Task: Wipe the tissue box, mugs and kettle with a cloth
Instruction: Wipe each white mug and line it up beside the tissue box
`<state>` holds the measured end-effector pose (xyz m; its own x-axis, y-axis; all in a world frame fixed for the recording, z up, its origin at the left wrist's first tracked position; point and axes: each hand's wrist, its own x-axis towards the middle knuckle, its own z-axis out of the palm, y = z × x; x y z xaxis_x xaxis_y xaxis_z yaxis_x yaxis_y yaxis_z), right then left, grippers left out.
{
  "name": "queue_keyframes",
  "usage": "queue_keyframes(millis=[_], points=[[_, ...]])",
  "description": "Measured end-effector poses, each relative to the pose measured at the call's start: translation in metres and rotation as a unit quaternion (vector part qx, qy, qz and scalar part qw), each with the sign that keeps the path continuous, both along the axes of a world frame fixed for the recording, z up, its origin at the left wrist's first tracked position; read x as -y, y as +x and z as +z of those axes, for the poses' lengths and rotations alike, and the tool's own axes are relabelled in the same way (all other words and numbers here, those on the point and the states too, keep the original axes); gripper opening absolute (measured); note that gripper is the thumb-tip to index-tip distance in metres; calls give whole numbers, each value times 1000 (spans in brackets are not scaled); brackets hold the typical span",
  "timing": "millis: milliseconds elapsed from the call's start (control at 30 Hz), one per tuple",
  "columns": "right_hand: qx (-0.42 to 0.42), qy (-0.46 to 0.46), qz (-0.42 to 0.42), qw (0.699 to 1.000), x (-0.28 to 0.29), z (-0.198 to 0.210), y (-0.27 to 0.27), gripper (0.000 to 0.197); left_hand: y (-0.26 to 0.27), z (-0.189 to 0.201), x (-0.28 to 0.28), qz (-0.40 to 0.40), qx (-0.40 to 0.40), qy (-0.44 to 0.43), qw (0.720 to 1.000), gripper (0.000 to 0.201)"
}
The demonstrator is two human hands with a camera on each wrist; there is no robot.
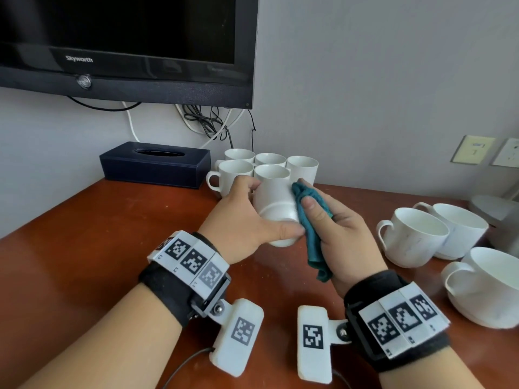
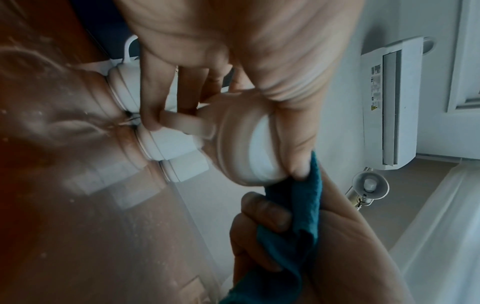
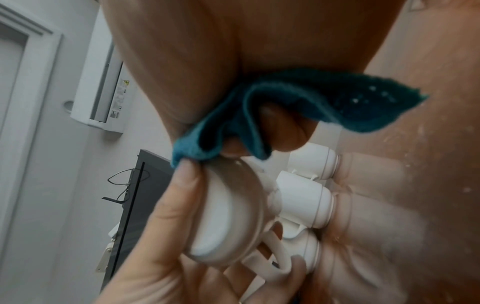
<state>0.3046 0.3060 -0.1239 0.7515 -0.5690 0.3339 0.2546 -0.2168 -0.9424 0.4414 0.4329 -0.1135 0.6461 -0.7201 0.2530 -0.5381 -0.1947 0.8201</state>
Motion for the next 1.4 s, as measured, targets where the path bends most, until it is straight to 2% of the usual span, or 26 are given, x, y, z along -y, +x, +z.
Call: queue_keyframes(millis=[67,167,300,400,533,733,833,1067,1267,1400], points=[[-11,-18,11,1000,-1,-1,0,33,3,-1,0,15,-15,0,1000,94],[-3,-37,20,999,1,-6,4,35,3,-3,0,-9,-21,10,1000,100],[-11,-18,-44,999,5,-4,4,28,-3,-4,0,-67,-6,33,997,107],[-29,2,-83,996,7,-3,3,23,-5,-4,1,-82,5,42,996,105],[-33,7,-71,997,3,0,1,26,-5,-4,1,-47,-4,12,999,106],[-55,-42,-23,997,-5,3,1,29,-3,-3,1,54,-8,-46,997,91],[-59,-54,-13,997,-8,2,1,32,1,-2,-1,47,-9,-31,998,90],[-43,25,-75,996,-3,7,-1,27,-8,1,0,-59,46,23,997,100],[-49,111,-53,991,-5,3,4,40,-5,-3,0,-22,32,-40,998,103],[-62,133,-20,989,-6,3,3,41,-4,-2,0,8,32,-84,996,101]])
